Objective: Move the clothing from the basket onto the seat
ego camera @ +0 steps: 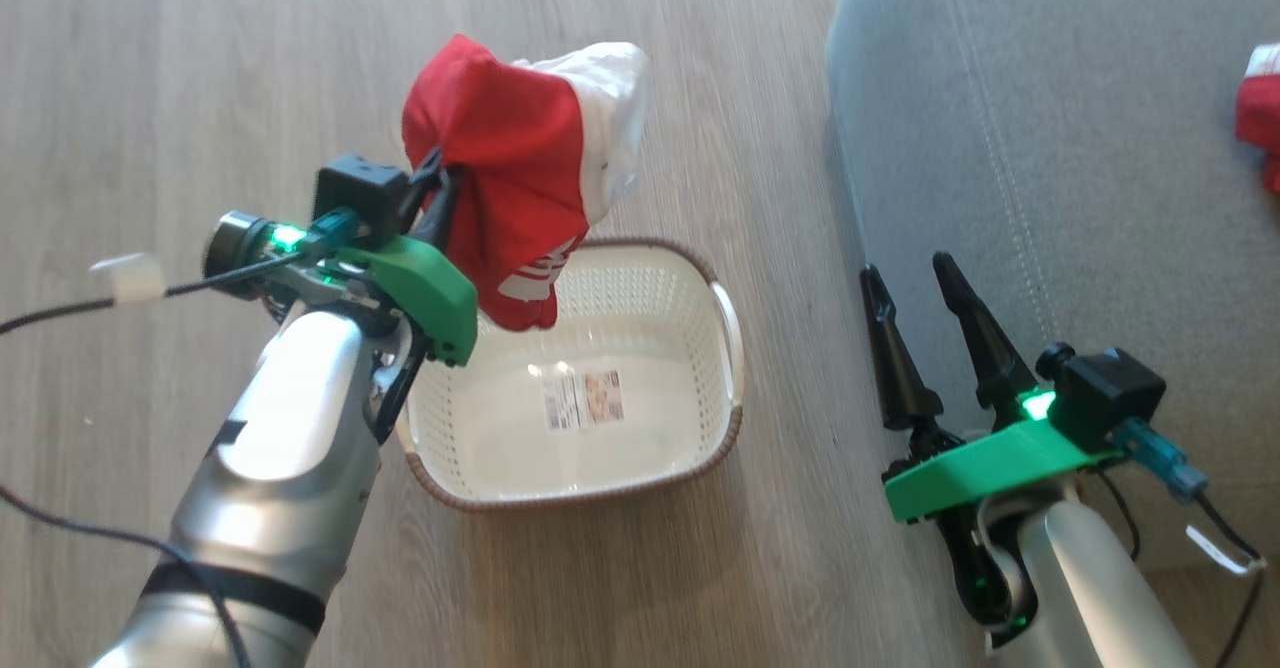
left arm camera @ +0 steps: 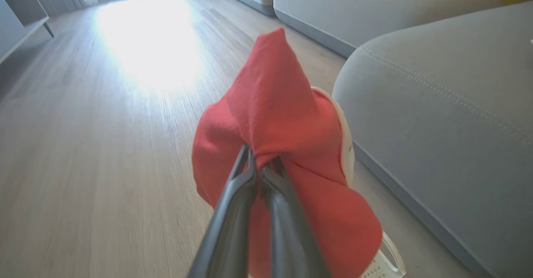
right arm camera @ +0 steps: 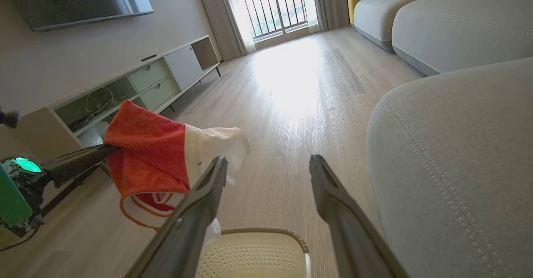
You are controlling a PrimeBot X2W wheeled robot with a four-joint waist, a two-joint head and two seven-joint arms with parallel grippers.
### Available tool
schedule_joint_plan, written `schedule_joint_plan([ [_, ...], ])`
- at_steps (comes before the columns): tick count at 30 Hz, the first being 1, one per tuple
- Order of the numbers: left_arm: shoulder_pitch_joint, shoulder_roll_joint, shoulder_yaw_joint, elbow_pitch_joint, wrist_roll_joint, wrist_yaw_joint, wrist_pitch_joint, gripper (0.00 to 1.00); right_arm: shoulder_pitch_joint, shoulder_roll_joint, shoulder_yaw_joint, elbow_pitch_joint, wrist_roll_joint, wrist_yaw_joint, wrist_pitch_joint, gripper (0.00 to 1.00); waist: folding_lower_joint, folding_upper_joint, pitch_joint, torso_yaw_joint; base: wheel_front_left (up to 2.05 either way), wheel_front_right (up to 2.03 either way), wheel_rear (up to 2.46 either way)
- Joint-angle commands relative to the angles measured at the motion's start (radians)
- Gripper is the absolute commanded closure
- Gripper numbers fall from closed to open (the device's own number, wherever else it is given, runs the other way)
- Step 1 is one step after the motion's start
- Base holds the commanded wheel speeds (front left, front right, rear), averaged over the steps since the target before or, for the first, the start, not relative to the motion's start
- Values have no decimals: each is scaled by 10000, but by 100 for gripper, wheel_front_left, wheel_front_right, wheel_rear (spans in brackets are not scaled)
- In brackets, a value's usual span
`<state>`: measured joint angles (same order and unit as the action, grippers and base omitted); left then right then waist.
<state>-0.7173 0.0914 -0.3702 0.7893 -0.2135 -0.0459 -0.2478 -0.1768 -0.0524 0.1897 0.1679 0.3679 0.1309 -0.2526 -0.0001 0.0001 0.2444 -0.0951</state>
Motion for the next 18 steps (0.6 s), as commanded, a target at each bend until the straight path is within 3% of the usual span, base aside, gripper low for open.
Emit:
schedule_joint_plan([
  [1, -160, 316, 443, -584, -49, 132, -138, 100, 110, 22, 145, -254, -39, -2, -92, 0, 1, -1, -473, 227, 0, 0, 0],
  [8, 883, 234, 1589, -4091, 132, 188, -138, 100, 430, 22, 95, -180, 53, -2, -92, 0, 1, -1, -1218, 332, 0, 0, 0],
  [18, 2161, -179, 1990, -7155, 433, 0, -139, 100, 997, -152, 55, -103, 198, -2, -92, 0, 1, -1, -1948, 431, 0, 0, 0],
])
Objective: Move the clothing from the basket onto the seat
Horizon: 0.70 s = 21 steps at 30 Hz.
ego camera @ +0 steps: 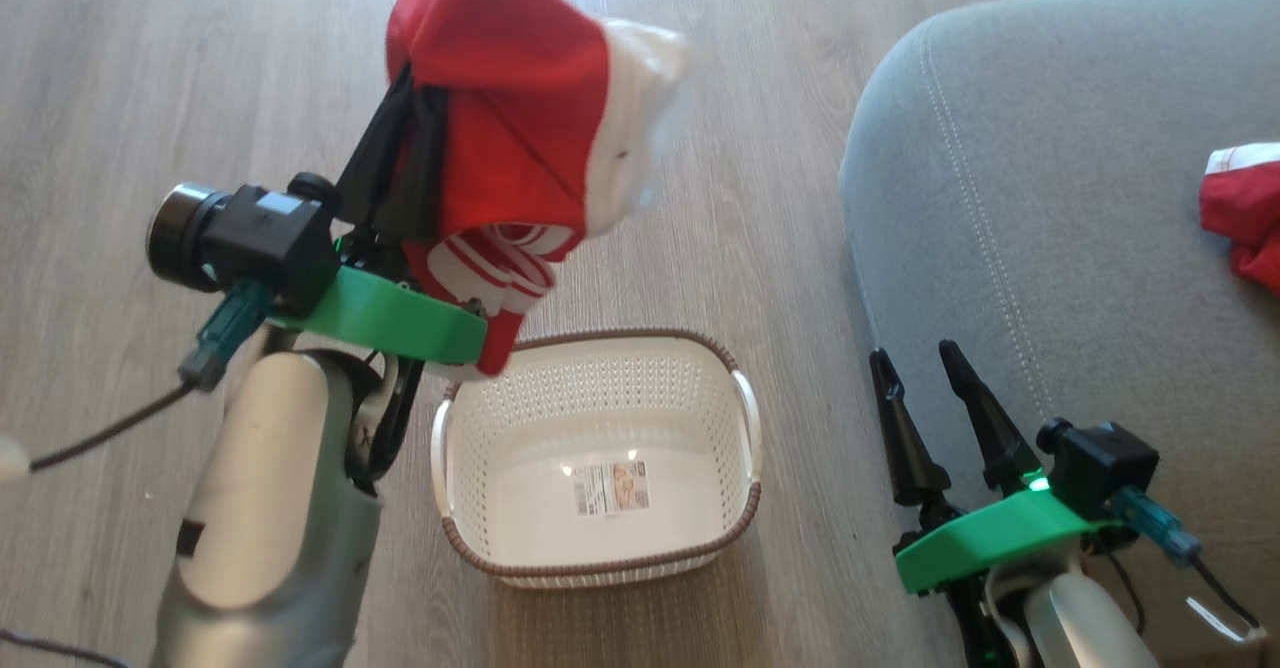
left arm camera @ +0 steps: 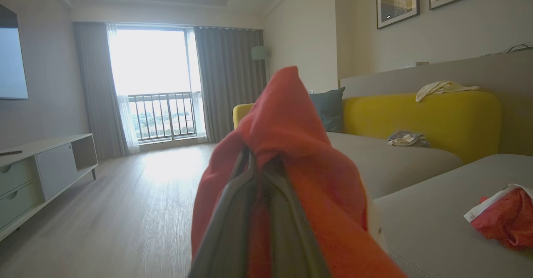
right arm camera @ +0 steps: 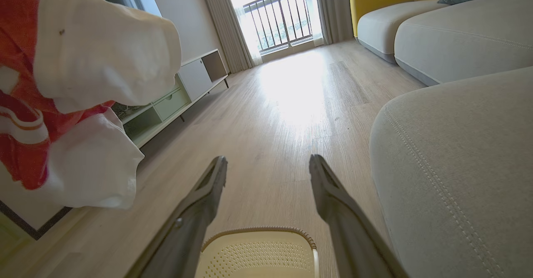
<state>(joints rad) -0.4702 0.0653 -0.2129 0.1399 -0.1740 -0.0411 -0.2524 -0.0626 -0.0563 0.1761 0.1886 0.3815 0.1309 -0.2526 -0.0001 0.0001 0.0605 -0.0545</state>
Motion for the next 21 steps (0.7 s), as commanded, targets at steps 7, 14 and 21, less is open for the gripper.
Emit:
schedule_joint_plan([
  [7, 825, -95, -164, -1943, 25, -342, -93, 100, 98, -215, 190, -343, 114, -2, -92, 0, 1, -1, -472, 33, 0, 0, 0],
  [14, 1597, -142, -1098, -2454, 34, -370, -93, 100, 187, -315, 157, -443, 90, -2, -92, 0, 1, -1, -517, 144, 0, 0, 0],
  [21, 1824, -148, -1469, -2734, -274, -141, -93, 100, 225, -373, 138, -459, 67, -2, -92, 0, 1, -1, -543, 214, 0, 0, 0],
])
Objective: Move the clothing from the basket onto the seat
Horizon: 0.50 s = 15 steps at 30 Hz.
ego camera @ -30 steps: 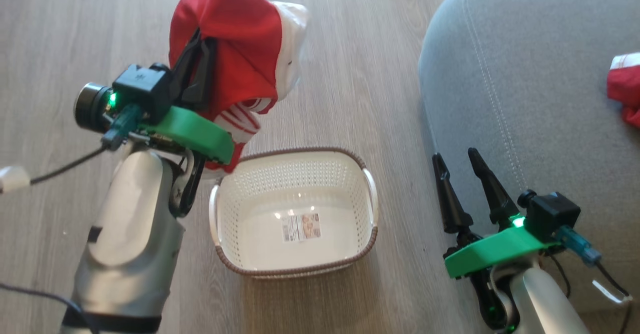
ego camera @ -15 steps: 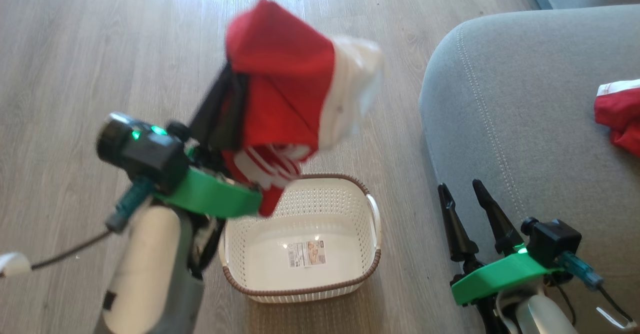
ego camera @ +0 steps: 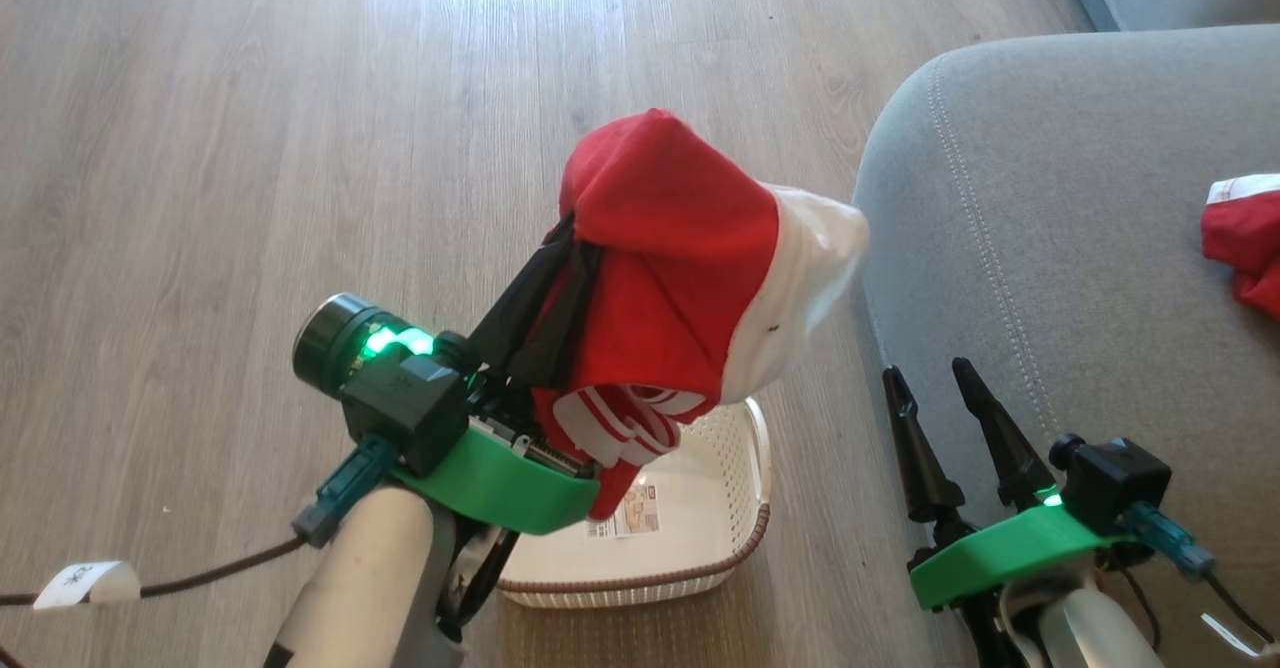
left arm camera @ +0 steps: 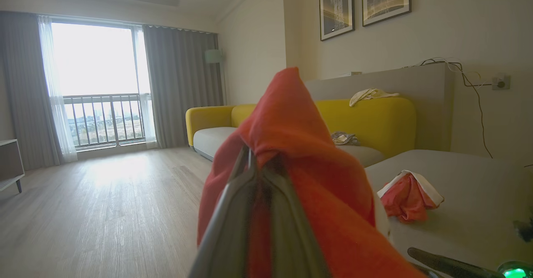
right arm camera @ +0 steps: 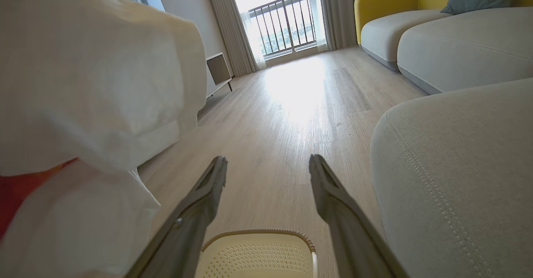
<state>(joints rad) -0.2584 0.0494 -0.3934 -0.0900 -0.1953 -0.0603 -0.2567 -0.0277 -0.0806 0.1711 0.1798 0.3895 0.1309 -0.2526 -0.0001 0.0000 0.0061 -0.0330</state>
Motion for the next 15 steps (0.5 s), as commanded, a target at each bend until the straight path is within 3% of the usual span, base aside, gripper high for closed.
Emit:
schedule_joint_plan([
  [1, -278, 11, 303, -439, -82, 64, -51, 100, -128, -132, 193, -370, -23, -2, -92, 0, 1, 0, 0, 6, 0, 0, 0],
  [15, -201, 9, 573, -200, 169, 89, -51, 100, -48, -663, 523, -1076, -34, -2, -92, 0, 1, 0, 102, -73, 0, 0, 0],
])
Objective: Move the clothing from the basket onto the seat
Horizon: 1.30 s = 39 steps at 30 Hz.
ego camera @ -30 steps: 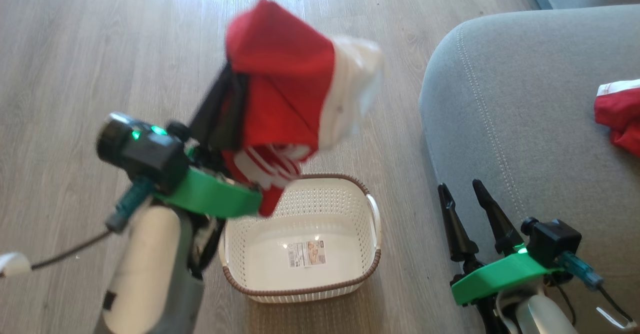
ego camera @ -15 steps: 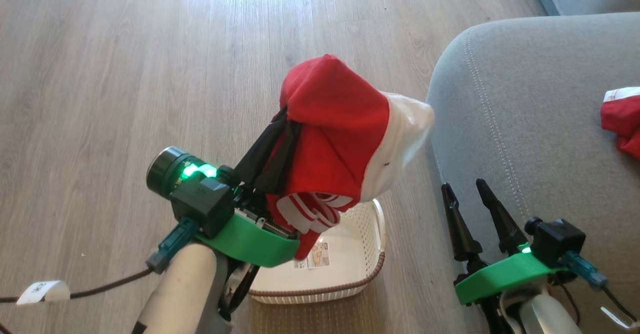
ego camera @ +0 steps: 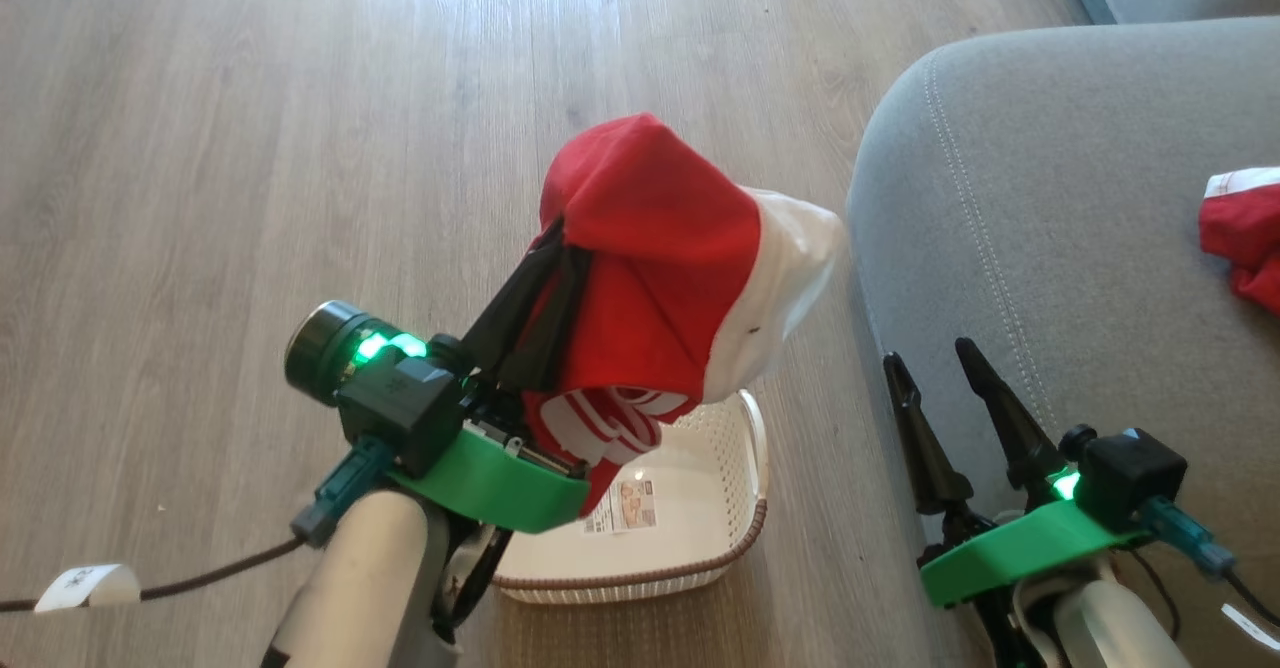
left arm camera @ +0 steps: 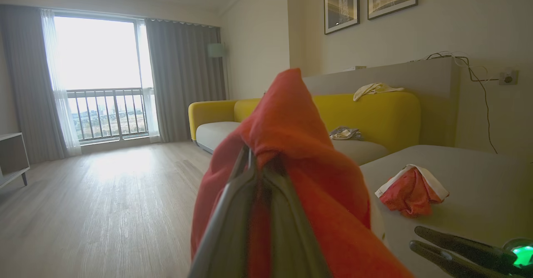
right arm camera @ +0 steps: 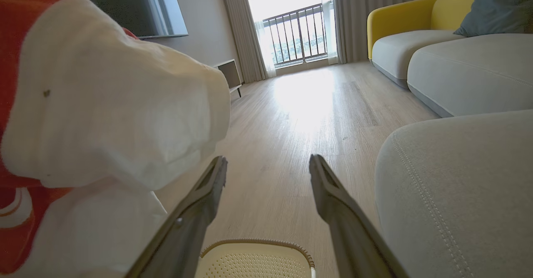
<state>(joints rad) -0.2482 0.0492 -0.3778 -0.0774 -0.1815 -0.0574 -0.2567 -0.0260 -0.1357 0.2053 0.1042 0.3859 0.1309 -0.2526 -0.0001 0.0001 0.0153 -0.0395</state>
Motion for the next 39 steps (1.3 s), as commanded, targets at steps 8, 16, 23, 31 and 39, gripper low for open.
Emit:
schedule_joint_plan([
  [8, -370, 11, 747, 22, 350, -97, -51, 100, -127, -1148, 1884, -1425, 524, -2, -92, 0, 1, -1, 293, -171, 0, 0, 0],
  [16, -376, 11, 476, 213, 592, -334, -51, 100, -521, -1686, 2804, -2048, 640, -2, -92, 0, 1, -1, 312, -160, 0, 0, 0],
  [23, -302, 11, -602, 424, 1049, -624, -51, 100, -705, -1864, 2883, -1818, 343, -2, -92, 0, 1, -1, 184, -35, 0, 0, 0],
  [31, -276, 84, -1739, 534, 1048, -717, -51, 100, -1007, -2352, 3583, -1327, 93, -2, -92, 0, 1, -1, 67, 139, 0, 0, 0],
  [39, -319, 146, -2389, 680, 602, -729, -51, 100, -1491, -2416, 4437, -1037, -29, -2, -92, 0, 1, -1, 16, 337, 0, 0, 0],
])
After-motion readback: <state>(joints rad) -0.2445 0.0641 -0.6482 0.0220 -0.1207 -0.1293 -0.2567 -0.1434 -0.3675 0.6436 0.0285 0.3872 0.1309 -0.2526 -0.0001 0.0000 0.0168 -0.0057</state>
